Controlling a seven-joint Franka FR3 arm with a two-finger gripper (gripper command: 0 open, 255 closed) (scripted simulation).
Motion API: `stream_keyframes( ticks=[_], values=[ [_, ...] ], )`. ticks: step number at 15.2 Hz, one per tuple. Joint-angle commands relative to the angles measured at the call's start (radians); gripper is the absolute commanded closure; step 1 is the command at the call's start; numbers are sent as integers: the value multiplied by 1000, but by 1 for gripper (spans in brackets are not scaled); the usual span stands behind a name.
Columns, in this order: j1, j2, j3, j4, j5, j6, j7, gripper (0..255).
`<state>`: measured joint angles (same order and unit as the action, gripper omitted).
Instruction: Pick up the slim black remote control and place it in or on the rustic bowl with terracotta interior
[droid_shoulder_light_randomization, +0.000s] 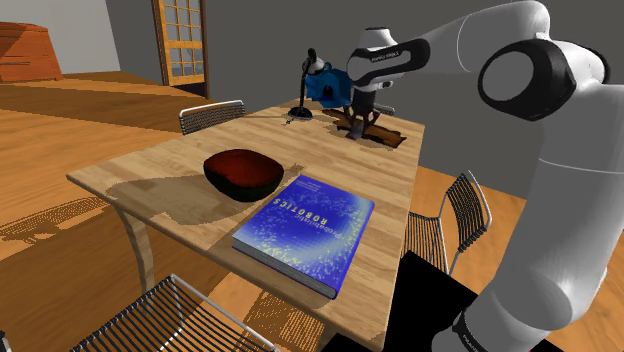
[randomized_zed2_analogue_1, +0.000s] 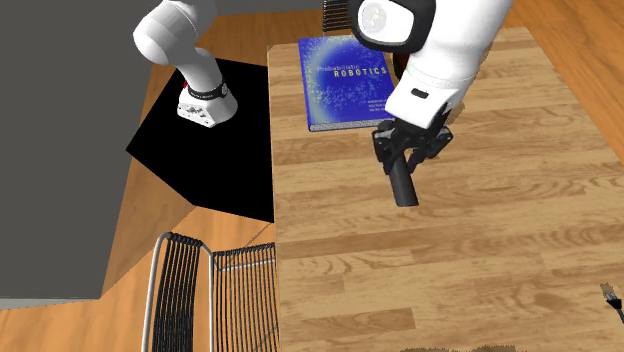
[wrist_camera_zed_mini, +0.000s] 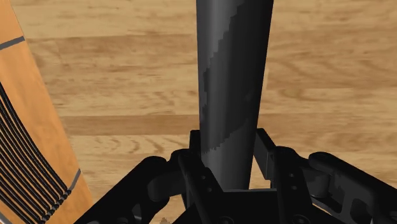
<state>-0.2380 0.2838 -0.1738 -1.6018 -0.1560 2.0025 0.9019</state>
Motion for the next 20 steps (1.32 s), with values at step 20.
stream_keyframes(
  ticks=[20],
  values=[
    [297, 40, 152, 65, -74, -117, 454, 255]
  ],
)
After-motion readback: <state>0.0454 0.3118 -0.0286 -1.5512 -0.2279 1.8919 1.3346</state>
